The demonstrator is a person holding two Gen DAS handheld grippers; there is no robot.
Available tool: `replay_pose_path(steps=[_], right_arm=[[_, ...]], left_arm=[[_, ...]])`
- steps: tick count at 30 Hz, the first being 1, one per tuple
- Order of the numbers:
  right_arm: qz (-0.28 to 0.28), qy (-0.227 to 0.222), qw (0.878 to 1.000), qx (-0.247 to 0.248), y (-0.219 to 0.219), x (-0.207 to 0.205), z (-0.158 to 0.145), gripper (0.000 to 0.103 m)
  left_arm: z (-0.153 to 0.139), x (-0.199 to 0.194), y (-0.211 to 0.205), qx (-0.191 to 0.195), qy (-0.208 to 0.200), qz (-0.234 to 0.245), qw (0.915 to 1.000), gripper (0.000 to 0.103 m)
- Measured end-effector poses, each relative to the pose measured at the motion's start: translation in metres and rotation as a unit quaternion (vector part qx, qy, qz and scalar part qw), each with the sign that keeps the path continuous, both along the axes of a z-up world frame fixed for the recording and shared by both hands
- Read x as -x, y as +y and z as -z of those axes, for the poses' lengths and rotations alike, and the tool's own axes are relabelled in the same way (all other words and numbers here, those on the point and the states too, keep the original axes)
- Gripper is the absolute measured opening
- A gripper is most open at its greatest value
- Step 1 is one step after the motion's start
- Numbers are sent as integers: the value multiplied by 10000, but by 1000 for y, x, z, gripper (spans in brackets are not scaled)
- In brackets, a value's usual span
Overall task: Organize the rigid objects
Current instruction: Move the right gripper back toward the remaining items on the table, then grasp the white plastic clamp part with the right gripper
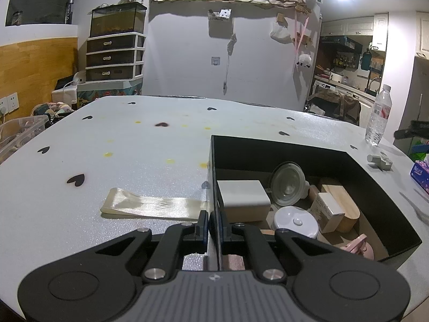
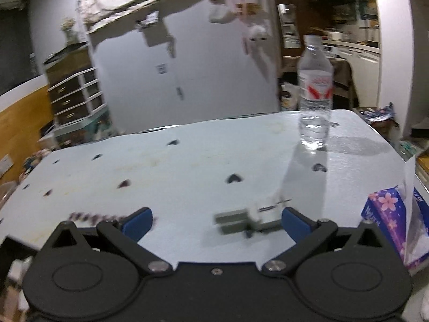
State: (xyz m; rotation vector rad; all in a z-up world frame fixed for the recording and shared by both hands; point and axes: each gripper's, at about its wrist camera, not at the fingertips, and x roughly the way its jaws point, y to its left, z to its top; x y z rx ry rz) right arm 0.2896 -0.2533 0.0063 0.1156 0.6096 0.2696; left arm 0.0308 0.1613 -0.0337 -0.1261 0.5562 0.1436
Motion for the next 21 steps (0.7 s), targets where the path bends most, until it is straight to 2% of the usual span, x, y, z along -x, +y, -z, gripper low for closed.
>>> replay_pose_path(steps=[3,11,16,21], right_arm=[[-230,-81,9997,14,-5,-18,16,103],[-234,-91,9952,950,-11,-49,52,103],[-420,-212,9928,1100,-16,-55,65,103],[-554,-140,9901,1284,-7,-57,74,103]], left_arm=[[0,0,0,-12,4,-2,10000,7],[1,-3,-4,-54,42,-34,10000,7],[1,-4,-5,-38,56,-47,10000,7],[1,-5,-7,-62,69,-67,9999,7]])
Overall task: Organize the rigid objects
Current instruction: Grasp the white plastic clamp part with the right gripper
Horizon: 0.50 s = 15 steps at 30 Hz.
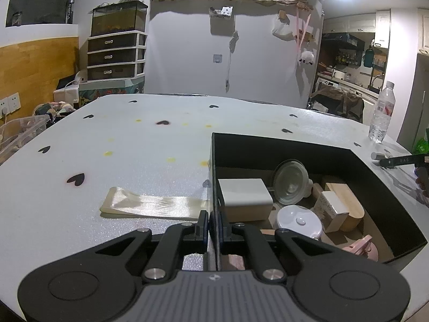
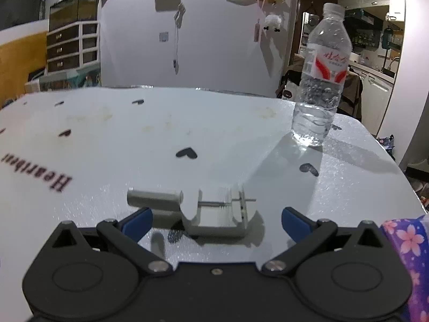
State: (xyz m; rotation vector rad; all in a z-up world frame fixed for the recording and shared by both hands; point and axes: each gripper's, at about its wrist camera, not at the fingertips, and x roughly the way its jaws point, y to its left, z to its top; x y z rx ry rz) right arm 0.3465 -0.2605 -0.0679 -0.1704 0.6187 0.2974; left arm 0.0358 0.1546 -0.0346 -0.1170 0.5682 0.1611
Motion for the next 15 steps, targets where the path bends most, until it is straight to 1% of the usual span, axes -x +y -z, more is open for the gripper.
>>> replay_pose_path(steps=[1,2,3,7,9,11,15], right_arm=[[-71,4,10000,31,3,2,1,102],[-128,7,9999,79,6,4,2,97],[-177,-30,9998,122,10,6,2,95],[-428,-25,9988,220,22,15,-2,87],[-513,-12,9983,288,27,19,-3,87],[-445,-8,9985,303,30,20,-5,87],[-272,12,9995,179,30,13,-6,87]], left_arm=[[0,0,0,2,-1,1,10000,7],[0,0,0,1,-2,2,10000,7],[0,0,0,2,-2,1,10000,7],[0,0,0,8,-5,-3,10000,7],[0,0,0,14,-10,-6,10000,7],[0,0,0,12,-10,-5,10000,7],[0,0,0,12,-7,-3,10000,7]])
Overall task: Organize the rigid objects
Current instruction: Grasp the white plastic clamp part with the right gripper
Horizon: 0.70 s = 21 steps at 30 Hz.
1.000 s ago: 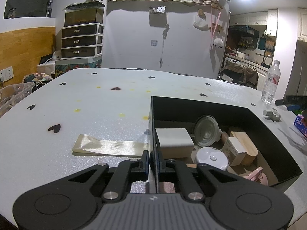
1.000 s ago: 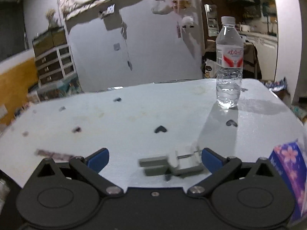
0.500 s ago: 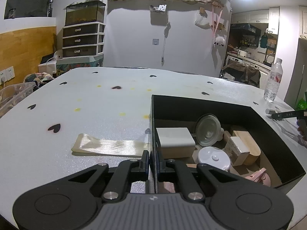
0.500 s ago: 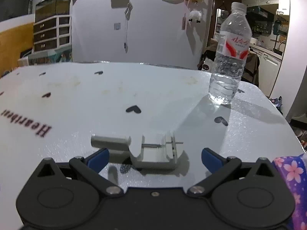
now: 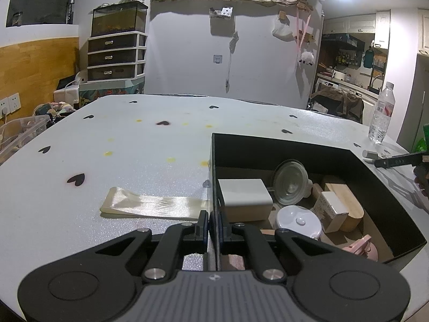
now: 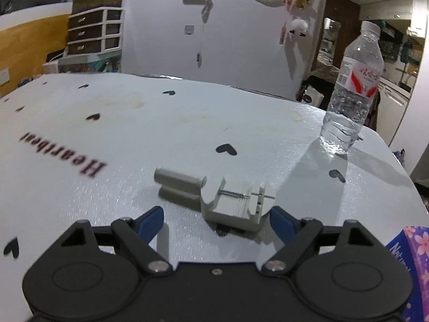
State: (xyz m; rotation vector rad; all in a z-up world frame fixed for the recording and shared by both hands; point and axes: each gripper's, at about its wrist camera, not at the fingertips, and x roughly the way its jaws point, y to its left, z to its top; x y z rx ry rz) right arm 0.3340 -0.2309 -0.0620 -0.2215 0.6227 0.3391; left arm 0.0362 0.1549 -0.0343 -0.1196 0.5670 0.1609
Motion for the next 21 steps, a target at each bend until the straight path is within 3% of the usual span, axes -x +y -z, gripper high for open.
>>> replay_pose_path(steps=[9,12,21], right_arm=[[148,93,9998,-123,-7,-23,4,84],[123,111,9994,-297,-11,-22,4,66],[21,35,10000,56,10,4,-5,65]], left_arm=[[0,0,0,0,-3,-2,10000,7],[0,0,0,0,-3,-3,10000,7],[0,0,0,-3,-3,-2,10000,7]])
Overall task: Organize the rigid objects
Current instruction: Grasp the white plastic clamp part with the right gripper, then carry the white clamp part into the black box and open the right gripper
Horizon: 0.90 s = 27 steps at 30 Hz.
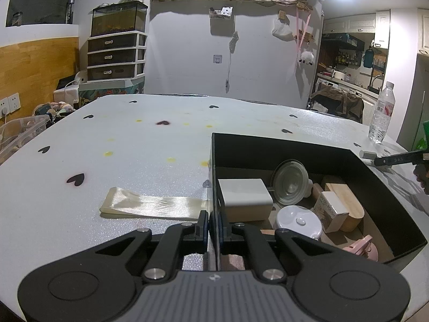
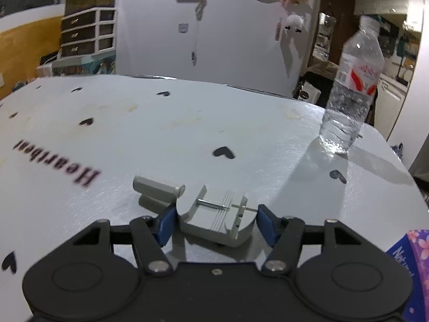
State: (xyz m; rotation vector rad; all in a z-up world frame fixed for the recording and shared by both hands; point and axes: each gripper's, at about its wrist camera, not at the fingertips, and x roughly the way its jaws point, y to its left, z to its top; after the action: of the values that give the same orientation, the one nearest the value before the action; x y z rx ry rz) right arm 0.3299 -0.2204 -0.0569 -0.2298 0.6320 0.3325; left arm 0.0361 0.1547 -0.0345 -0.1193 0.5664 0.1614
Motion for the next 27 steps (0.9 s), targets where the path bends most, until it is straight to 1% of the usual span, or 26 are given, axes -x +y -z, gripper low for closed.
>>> replay_pose_path(steps=[4,8,13,16,18,22,24,27], right_arm=[[-3,27,9998,-198,7,21,-10,65],[-209,-83,9988,-445,15,52,-26,65],[-754,-324,9950,-562,35,99,-52,65],[-1135,-479,9908,-566,52,128,-70,65],[-1420,-504,9868,-599,65,146,-82,65],[-2022,-339,9761,-720,93,174,-101,65],[-2252,-149,9710,-794,108,182,-108,65],[-2438,173,9657,-878,130,189,-112,65]], left_arm=[[0,0,0,12,0,-3,10000,6],[-1,1,2,42,-13,-6,10000,5],[-1,1,2,46,-32,-14,10000,5],[-1,3,2,26,-57,-10,10000,5],[-1,5,2,28,-78,-4,10000,6],[-2,7,2,38,-104,6,9999,6],[-2,7,2,37,-118,10,9999,6],[-2,8,2,30,-151,19,9999,6]])
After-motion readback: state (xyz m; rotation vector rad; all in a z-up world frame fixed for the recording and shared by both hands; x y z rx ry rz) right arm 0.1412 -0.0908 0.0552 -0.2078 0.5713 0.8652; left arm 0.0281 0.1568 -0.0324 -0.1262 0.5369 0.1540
